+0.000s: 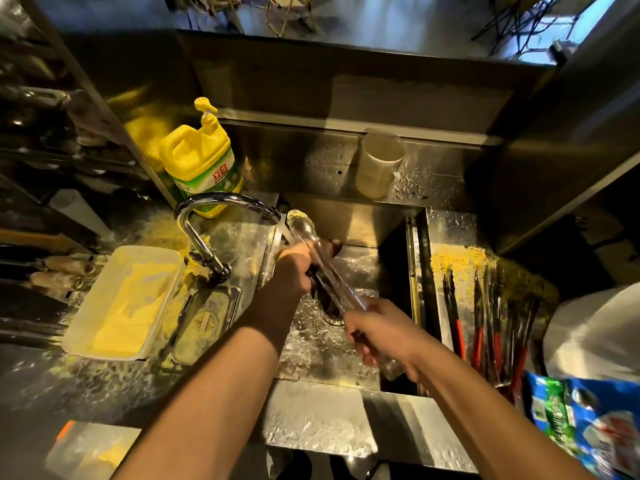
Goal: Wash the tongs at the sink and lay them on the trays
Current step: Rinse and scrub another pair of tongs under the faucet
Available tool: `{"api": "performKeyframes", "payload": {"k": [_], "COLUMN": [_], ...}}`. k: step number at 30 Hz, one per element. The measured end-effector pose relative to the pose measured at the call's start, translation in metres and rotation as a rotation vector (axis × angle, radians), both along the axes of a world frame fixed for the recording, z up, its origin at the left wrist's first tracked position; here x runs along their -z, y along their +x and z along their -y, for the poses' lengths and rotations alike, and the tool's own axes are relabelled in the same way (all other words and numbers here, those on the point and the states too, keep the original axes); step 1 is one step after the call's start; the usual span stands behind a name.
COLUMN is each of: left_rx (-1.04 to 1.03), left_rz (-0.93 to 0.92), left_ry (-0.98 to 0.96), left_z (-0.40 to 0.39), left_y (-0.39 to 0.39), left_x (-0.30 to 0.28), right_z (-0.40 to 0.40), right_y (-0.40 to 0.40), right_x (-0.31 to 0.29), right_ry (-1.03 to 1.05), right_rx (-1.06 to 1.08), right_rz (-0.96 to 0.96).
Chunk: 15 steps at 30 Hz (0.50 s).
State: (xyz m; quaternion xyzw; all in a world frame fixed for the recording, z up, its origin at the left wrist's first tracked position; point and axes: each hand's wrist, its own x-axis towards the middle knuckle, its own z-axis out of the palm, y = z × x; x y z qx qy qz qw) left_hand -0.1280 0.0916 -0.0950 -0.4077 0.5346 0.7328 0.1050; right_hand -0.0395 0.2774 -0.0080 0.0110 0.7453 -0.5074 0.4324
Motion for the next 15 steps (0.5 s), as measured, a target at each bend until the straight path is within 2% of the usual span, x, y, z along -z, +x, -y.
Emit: {"api": "performKeyframes", "payload": {"k": [3,6,8,12,15], "left_rx": [-0.198,-0.237,-0.247,-0.196,-0.105], "left_rz": [-0.006,0.045,0.016,-0.141,-0.337], "left_ry": [0.085,0.129,0.209,0.294,0.425], "left_z": [0.0,0.0,-0.004,-0.009,-0.005], "left_y": [0.001,0.007,0.013,0.028,0.034], "left_x": [0.001,0.003,-0.001,-0.006,-0.011], "right_z": [-0.023,-0.043,-0.046,-0.041,-0.035], "right_y": [0.0,-0.005,-0.013,-0.027,-0.032], "right_x": [-0.004,-0.007,-0.009,-0.013,-0.013], "right_ry": [-0.032,0.023,0.047,0.023,0.041], "right_rx": [0.06,0.12,0.155,0.168,0.143], "right_rz": [0.05,-0.025,-0.077,-0.079,-0.087]}}
